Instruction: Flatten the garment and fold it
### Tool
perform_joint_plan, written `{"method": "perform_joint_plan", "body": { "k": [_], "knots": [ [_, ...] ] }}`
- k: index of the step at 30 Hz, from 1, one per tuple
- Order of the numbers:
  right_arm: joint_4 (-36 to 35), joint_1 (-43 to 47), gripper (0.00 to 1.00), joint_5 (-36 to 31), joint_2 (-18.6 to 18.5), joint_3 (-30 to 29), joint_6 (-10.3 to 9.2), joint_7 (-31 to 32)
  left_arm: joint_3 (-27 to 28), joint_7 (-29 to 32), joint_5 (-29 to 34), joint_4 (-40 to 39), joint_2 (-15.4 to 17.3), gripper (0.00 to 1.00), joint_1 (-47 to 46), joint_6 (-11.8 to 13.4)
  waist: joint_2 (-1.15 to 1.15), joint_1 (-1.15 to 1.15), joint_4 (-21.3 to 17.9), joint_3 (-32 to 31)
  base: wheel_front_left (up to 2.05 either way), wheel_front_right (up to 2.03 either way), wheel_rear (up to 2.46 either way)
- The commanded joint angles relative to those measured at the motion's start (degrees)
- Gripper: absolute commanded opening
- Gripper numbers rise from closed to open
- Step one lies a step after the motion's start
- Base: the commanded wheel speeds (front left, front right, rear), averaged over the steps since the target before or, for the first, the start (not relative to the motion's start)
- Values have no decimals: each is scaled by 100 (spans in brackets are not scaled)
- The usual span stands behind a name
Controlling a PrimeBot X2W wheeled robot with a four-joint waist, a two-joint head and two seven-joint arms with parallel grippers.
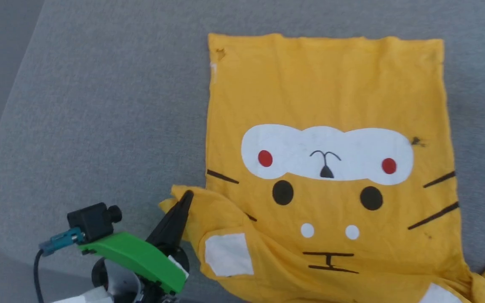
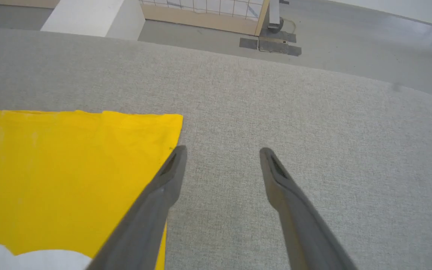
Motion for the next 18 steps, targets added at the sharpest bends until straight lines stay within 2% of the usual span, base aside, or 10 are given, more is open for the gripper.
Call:
{"method": "perform_joint_plan", "body": {
  "k": [1, 9, 16, 17, 18],
  "knots": [
    [127, -130, 100, -89, 0, 20, -8, 90, -23, -3, 36, 65, -41, 0, -147, -64, 0, -1, 465, 475, 0, 0, 0],
    [551, -406, 100, -261, -150, 97, -8, 161, -141, -52, 18, 326, -190, 0, -348, -245, 0, -1, 781, 748, 0, 0, 0],
    [808, -493, 100, -394, -190, -89, -8, 106, -202, -46, 10, 449, -268, 0, -524, -331, 0, -1, 945, 901, 0, 0, 0],
    [843, -521, 97, -383, -164, -117, -8, 109, -193, -51, 7, 457, -272, 0, -541, -332, 0, -1, 944, 926, 0, 0, 0],
    [860, -549, 14, -378, -145, -133, -8, 97, -180, -60, 5, 462, -274, 0, -551, -330, 0, -1, 935, 944, 0, 0, 0]
  ]
}}
